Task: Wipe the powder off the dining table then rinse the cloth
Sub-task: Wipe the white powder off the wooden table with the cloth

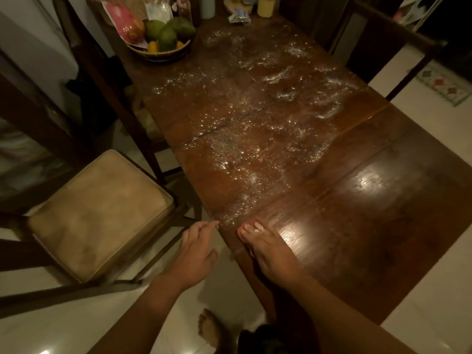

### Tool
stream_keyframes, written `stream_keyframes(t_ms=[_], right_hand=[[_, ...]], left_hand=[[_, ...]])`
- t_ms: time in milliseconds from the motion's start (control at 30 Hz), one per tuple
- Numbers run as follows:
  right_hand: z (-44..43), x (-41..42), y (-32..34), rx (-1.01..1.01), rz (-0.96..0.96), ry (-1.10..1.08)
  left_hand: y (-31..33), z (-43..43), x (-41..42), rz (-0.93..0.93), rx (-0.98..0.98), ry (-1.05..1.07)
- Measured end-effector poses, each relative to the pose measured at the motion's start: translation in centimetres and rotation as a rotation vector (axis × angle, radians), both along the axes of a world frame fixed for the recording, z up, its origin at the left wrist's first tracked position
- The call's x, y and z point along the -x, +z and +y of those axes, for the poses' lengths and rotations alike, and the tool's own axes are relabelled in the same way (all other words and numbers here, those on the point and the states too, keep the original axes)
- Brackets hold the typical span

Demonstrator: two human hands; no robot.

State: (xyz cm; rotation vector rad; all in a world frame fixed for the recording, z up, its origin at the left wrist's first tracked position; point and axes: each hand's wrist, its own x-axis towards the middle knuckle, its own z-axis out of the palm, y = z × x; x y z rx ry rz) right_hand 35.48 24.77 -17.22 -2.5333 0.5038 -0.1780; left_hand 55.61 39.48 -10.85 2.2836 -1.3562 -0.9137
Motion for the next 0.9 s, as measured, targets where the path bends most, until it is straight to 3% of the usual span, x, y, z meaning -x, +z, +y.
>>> stream_keyframes(t_ms=[133, 300, 400, 500, 567, 733, 800, 900], right_hand=[[-1.4, 1.1, -0.3, 0.016, 0.123, 0.009], [-2.1, -7.2, 1.2, -0.062, -0.001, -0.447], [-0.3, -9.0, 1.0, -0.033, -0.018, -0.16], [-1.2, -5.7, 0.8, -0.028, 0.062, 0.138], [-3.7, -4.1, 0.6, -0.003, 0.063, 0.122], [-3.2, -9.1, 0.9, -0.01, 0.023, -0.232], [-1.5, -10.4, 1.2, 0.056, -0.003, -0.133], [-3.8, -8.3, 1.6, 0.081, 0.021, 0.229]], left_hand=[[0.4, 1.1, -2.3, 0.001, 0.014, 0.043], [-0.6, 1.5, -3.6, 0.008, 0.0, 0.057], [-1.2, 1.1, -4.2, 0.019, -0.013, 0.061], [-1.7, 0.9, -5.3, 0.045, -0.02, 0.077], [-2.0, 0.9, -6.3, 0.046, -0.017, 0.09], [-2.5, -0.3, -7.9, 0.036, -0.032, 0.145], [-2.4, -1.1, -8.2, 0.043, -0.013, 0.179], [-2.4, -2.4, -8.8, 0.039, -0.008, 0.187]])
